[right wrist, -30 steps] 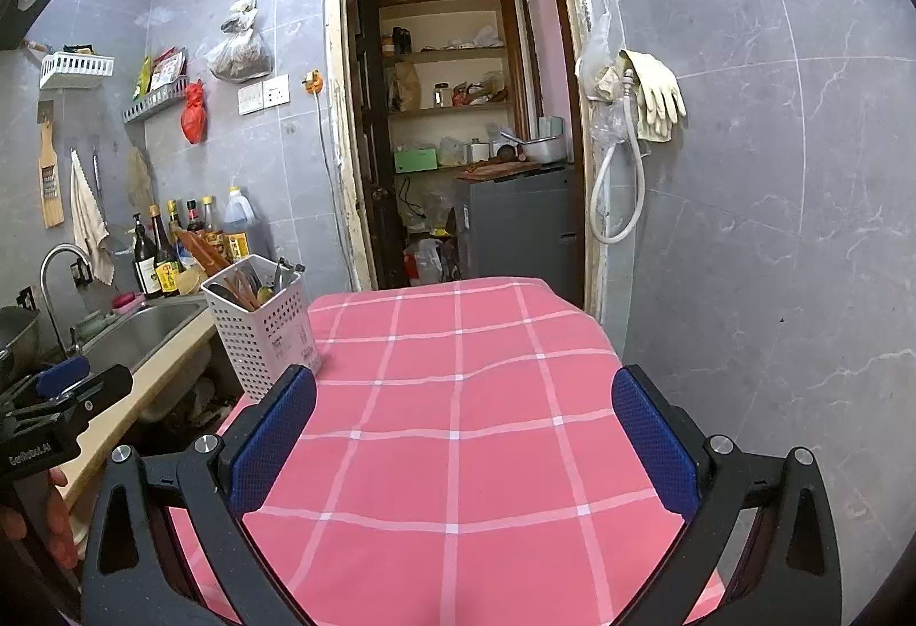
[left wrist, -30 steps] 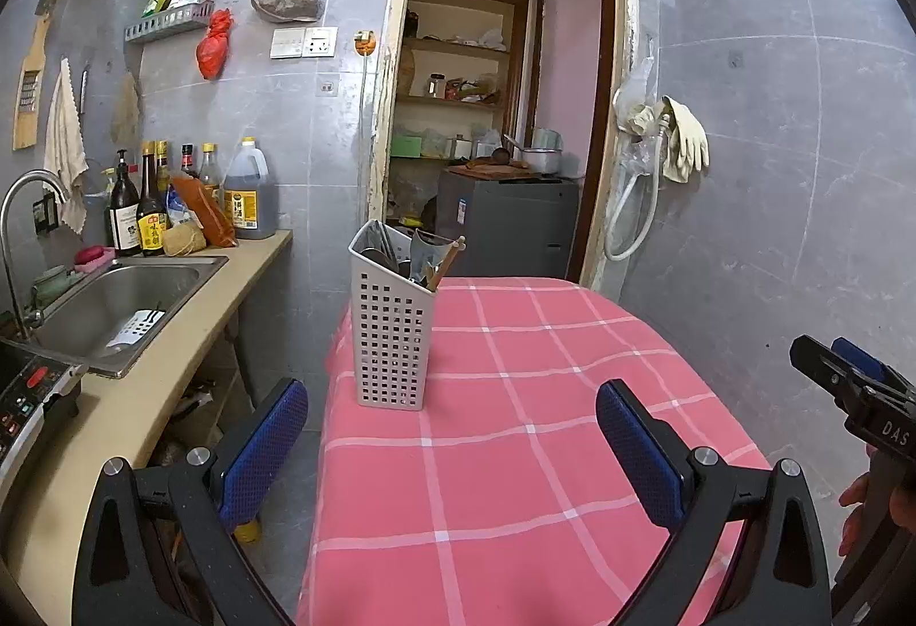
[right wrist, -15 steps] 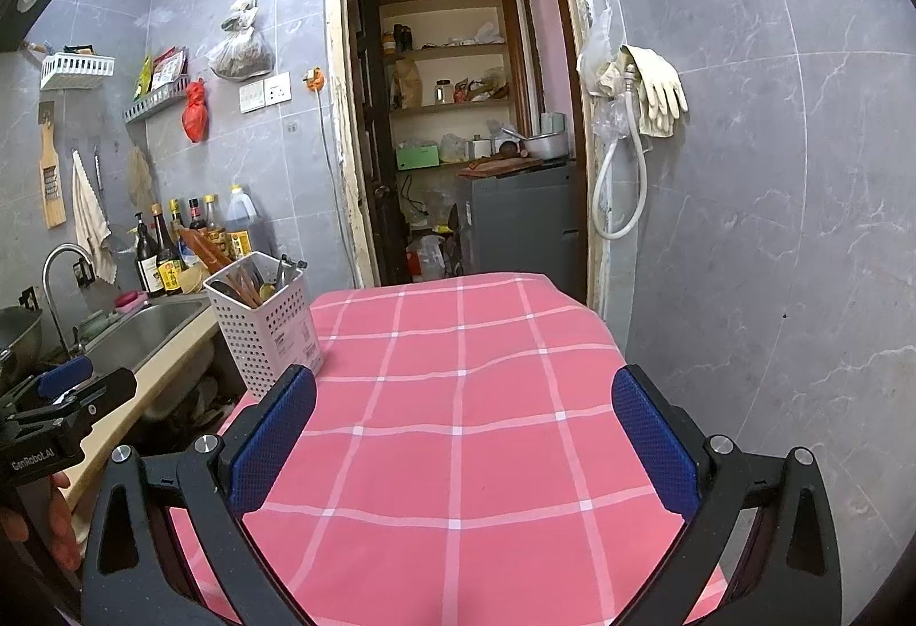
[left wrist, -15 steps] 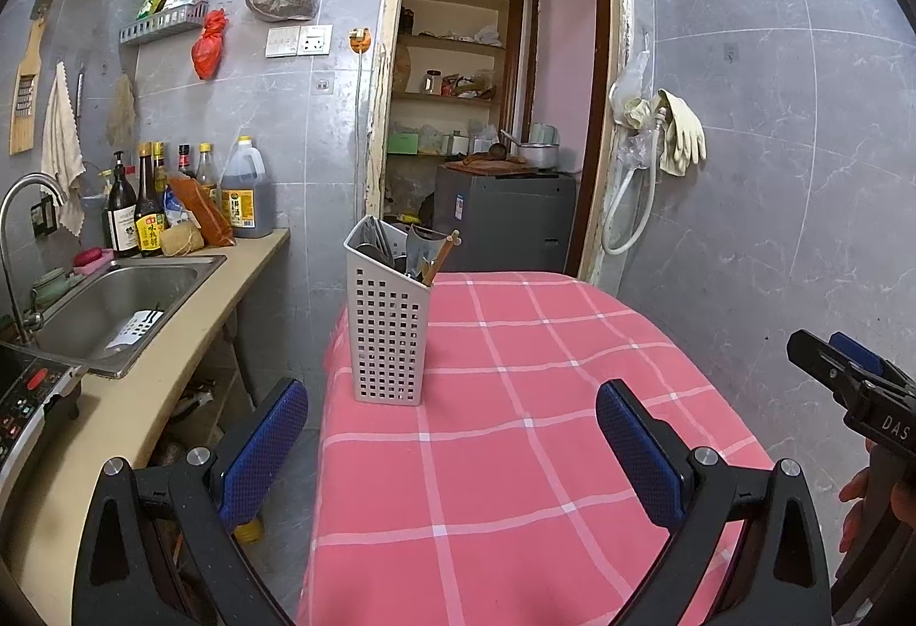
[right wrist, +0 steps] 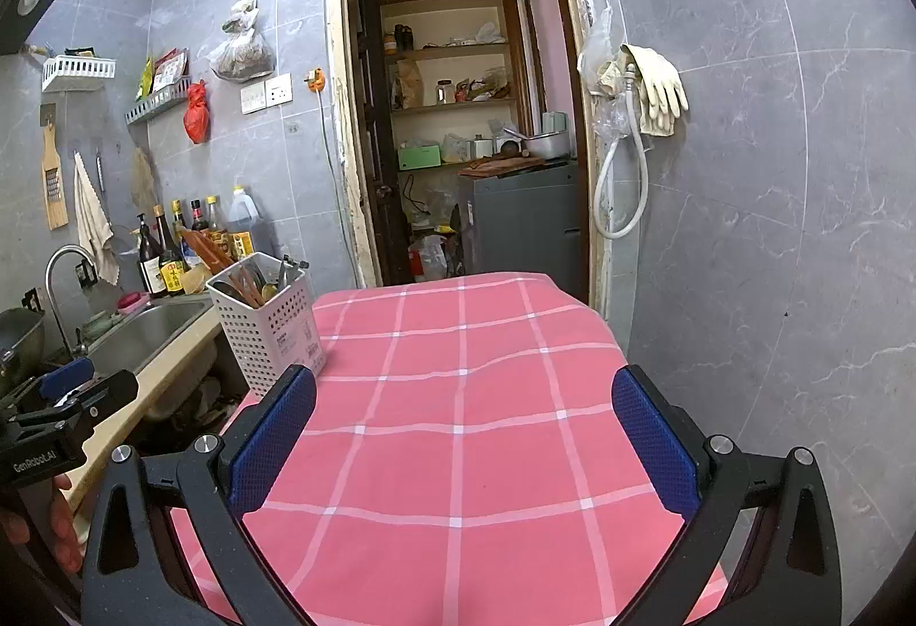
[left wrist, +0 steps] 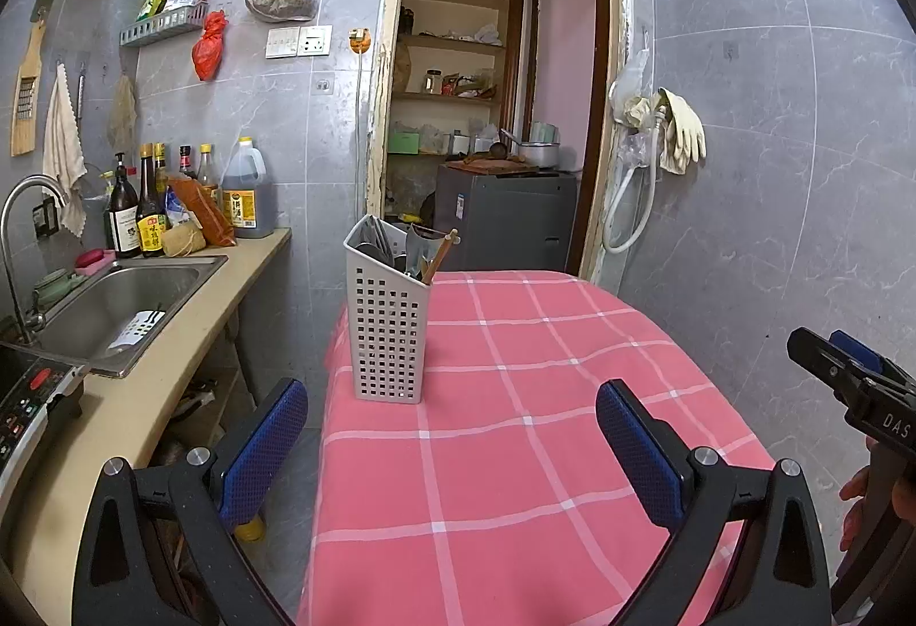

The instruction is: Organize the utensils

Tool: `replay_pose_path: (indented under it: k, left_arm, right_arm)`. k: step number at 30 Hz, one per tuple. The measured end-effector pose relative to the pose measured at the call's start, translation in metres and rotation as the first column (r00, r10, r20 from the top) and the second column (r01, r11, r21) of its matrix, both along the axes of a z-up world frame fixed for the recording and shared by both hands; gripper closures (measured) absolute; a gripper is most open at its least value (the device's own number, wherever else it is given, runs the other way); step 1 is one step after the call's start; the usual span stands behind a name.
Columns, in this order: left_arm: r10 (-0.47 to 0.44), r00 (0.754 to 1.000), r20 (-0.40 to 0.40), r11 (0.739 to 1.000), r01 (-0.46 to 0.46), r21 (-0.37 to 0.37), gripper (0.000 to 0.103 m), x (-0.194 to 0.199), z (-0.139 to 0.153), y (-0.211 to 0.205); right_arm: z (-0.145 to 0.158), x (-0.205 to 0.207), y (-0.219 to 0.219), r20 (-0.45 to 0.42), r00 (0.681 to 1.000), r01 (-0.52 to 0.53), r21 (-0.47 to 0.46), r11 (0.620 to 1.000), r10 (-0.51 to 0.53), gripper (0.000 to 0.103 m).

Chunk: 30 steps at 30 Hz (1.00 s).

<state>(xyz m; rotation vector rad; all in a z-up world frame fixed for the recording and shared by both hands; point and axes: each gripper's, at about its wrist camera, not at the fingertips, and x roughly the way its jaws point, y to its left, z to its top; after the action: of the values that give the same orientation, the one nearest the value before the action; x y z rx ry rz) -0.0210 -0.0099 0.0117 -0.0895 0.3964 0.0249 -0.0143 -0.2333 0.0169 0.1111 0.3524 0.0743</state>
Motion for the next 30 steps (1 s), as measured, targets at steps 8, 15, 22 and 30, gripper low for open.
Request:
replay_pose_path:
  k: [8,15,22,30]
  left_arm:
    - [-0.002,1.0,-0.001,1.0,0.002,0.001,0.001,-0.0005,0.0001,-0.0001]
    - [-0.002,1.0,0.001,1.0,0.002,0.001,0.001,-0.0031,-0.001,-0.0004]
    - [-0.002,1.0,0.0,1.0,0.002,0.0,0.001,-0.0032,-0.0008,-0.0003]
    - [-0.001,1.0,-0.002,1.0,0.001,-0.001,0.001,-0.0041,-0.0015,-0.0001]
  right_arm:
    - [0.0004,0.0006,-0.001,0.001,1.0,0.001,0.001,1.0,-0.001,0.001]
    - [-0.0002,0.0006,-0.0014,0.002,1.0,0.002,0.001,1.0,-0.002,0.001]
    - [-0.0002,0.0008,-0.0014,0.001,1.0,0.001,0.002,1.0,-0.001,0.001]
    - [-0.0007,-0.002,0.0014,0.0,1.0,-0.001,0.003,1.0,0.001,0.001]
